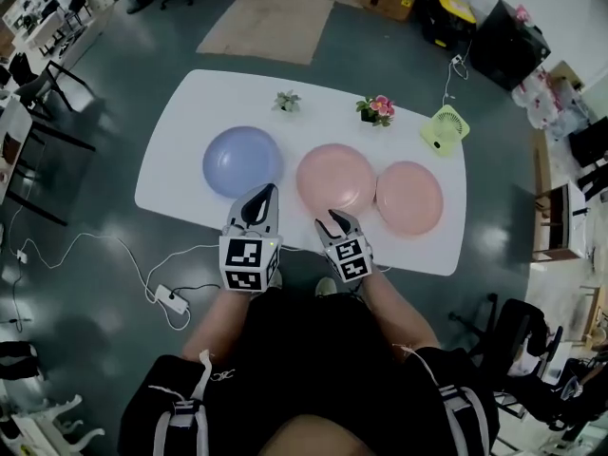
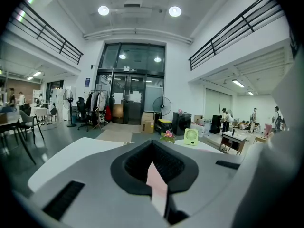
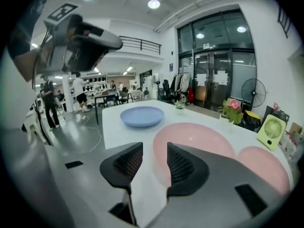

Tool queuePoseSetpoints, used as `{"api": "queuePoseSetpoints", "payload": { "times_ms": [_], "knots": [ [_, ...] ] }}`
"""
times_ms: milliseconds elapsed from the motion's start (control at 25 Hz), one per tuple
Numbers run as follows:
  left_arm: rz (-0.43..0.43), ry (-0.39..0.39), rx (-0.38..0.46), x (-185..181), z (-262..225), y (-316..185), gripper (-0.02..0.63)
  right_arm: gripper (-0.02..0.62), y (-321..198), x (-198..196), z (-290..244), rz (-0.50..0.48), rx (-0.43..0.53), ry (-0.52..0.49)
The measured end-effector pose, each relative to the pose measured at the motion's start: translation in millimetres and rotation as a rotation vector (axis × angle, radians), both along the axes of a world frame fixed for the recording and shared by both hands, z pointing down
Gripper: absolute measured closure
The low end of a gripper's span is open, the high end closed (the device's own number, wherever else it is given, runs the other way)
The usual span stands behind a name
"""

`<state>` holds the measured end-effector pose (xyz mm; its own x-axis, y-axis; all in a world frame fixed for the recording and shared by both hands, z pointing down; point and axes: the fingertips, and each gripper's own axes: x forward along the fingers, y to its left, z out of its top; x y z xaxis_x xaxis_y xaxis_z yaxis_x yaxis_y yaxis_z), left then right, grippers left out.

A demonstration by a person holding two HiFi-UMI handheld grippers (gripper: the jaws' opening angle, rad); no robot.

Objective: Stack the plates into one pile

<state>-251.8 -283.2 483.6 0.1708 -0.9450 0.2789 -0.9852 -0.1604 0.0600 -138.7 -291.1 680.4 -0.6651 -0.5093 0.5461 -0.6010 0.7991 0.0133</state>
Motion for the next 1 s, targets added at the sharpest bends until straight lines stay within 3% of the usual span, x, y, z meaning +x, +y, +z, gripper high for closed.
{"api": "queuePoseSetpoints", "payload": {
  "times_ms": [120,360,560,760,1000],
  "knots": [
    [-0.026,-0.001,-0.006,-8.2,4.0,7.4,0.592,0.437,9.3,4.6,32.3,-0.070,0.004,0.142],
    [-0.070,-0.006,-0.020,-25.0,8.5,23.1,0.592,0.443,2.3,23.1,70.5,-0.191,0.171,0.549],
    [-0.097,-0.008,-0.020,-38.1,8.3,30.1,0.592,0.458,-15.9,36.0,94.4,-0.249,0.227,0.820],
    [-0.104,-0.011,-0.007,-43.8,3.1,31.8,0.592,0.520,-17.2,36.1,98.0,-0.282,0.224,0.893],
    [-0.119,-0.009,-0.001,-50.9,0.5,33.8,0.592,0.549,-12.8,14.0,78.8,-0.323,0.323,0.864]
  ]
}}
